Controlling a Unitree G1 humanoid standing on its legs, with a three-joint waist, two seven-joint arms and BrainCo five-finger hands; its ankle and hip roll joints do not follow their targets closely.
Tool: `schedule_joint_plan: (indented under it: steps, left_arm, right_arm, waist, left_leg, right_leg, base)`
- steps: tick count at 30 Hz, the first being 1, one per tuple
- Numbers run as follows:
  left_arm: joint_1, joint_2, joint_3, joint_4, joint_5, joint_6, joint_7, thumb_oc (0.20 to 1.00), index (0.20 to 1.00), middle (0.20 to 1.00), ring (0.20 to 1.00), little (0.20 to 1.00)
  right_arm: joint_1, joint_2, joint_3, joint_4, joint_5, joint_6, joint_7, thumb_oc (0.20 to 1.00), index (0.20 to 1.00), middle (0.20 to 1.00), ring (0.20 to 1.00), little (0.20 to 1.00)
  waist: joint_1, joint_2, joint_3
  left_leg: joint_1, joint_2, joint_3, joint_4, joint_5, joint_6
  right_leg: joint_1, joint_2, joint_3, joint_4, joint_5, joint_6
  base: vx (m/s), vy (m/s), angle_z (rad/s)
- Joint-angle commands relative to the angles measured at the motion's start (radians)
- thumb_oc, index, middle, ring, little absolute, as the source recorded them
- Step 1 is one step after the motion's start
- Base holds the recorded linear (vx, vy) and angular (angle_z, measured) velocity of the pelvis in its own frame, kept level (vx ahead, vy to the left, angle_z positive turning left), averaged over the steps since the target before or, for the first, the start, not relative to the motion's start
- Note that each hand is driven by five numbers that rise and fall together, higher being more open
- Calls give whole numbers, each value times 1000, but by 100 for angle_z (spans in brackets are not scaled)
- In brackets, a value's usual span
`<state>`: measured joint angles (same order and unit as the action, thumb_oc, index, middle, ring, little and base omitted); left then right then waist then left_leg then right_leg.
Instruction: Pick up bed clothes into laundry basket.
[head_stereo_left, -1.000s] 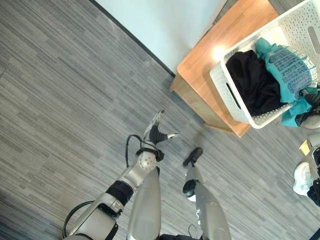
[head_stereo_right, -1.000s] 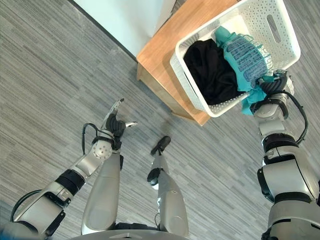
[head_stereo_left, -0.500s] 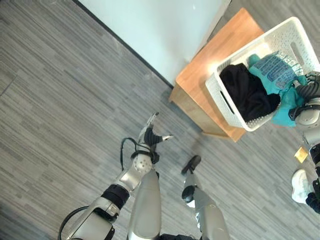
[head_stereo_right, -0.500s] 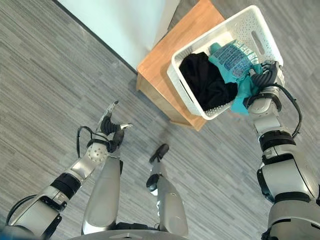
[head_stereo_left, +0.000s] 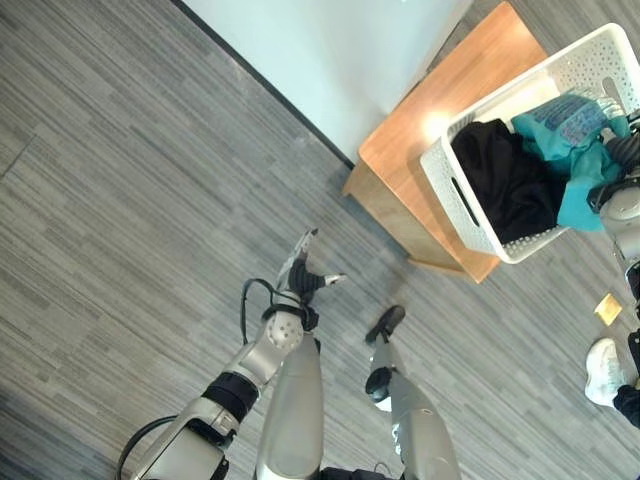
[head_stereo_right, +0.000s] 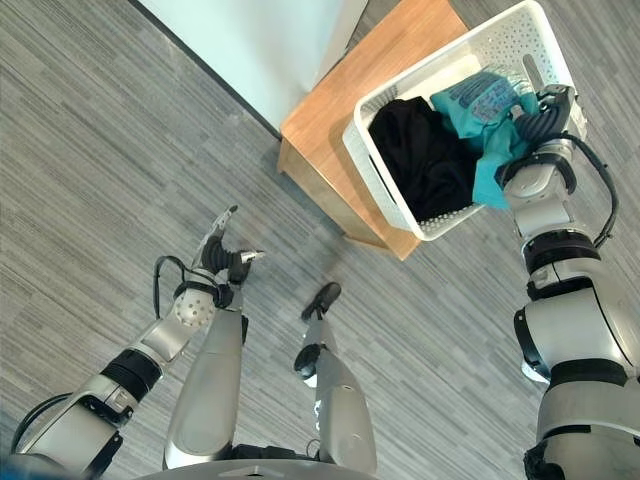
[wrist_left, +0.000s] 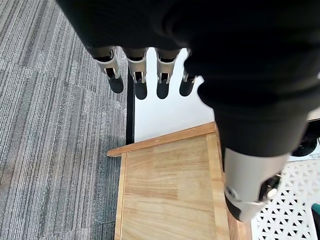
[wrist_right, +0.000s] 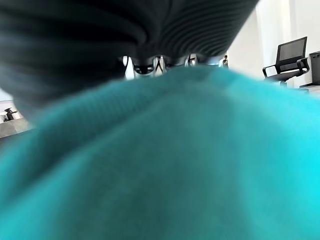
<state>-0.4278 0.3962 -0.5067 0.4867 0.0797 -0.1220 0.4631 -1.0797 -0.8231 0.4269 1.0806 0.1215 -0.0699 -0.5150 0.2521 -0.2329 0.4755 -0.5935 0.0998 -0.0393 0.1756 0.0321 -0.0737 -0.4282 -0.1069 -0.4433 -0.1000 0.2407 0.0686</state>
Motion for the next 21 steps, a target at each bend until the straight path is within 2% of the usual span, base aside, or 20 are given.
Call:
schedule_joint_plan:
  steps: [1, 5, 9, 10, 16, 21]
  left_arm:
    - [-19, 27, -47, -56, -47, -56, 11, 1000, 1000, 1000, 1000, 1000]
    - [-21, 25, -48, -66, -55, -62, 12, 1000, 1000, 1000, 1000, 1000]
    - [-29, 22, -48, -68, -66, -66, 14, 1000, 1000, 1000, 1000, 1000]
    - [-31, 20, -46, -67, -68, -68, 18, 1000, 1000, 1000, 1000, 1000]
    - [-29, 31, -31, -71, -72, -66, 18, 1000, 1000, 1000, 1000, 1000]
    - [-18, 40, -15, -76, -68, -61, 16, 1000, 1000, 1000, 1000, 1000]
  right_arm:
    - [-150, -137, 58, 33, 45, -5, -31, 200, 200, 200, 200, 200]
    - [-171, -131, 73, 55, 46, 1, -21, 200, 200, 200, 200, 200]
    - [-157, -90, 82, 66, 38, 6, -9, 200, 200, 200, 200, 200]
    - [-146, -63, 90, 73, 27, 12, -1, 1000, 1000, 1000, 1000, 1000]
    - [-101, -17, 71, 76, 12, 21, 0, 1000, 1000, 1000, 1000, 1000]
    - [-86, -19, 52, 28, 6, 18, -18, 1000, 1000, 1000, 1000, 1000]
  waist:
    - [61, -8, 39]
    - [67, -4, 44]
    - [76, -3, 44]
    - [81, -3, 44]
    - [91, -4, 44]
    - [90, -10, 44]
  left_leg:
    - [90, 7, 7, -263, 58, -47]
    - [75, 3, -1, -263, 60, -49]
    - [57, -2, -12, -263, 60, -51]
    - [54, -3, -15, -263, 59, -51]
    - [57, -3, -24, -263, 57, -50]
    - [80, -2, -23, -263, 52, -47]
  right_leg:
    - [137, -86, -69, 13, -123, 170]
    - [131, -86, -77, 13, -124, 171]
    - [123, -85, -87, 13, -124, 172]
    - [122, -86, -90, 13, -123, 172]
    - [129, -84, -92, 13, -123, 170]
    - [150, -84, -90, 13, -125, 166]
  base:
    - [0, 0, 0]
    - [24, 12, 4]
    - [33, -3, 6]
    - [20, 2, 8]
    - [3, 2, 1]
    - [0, 0, 0]
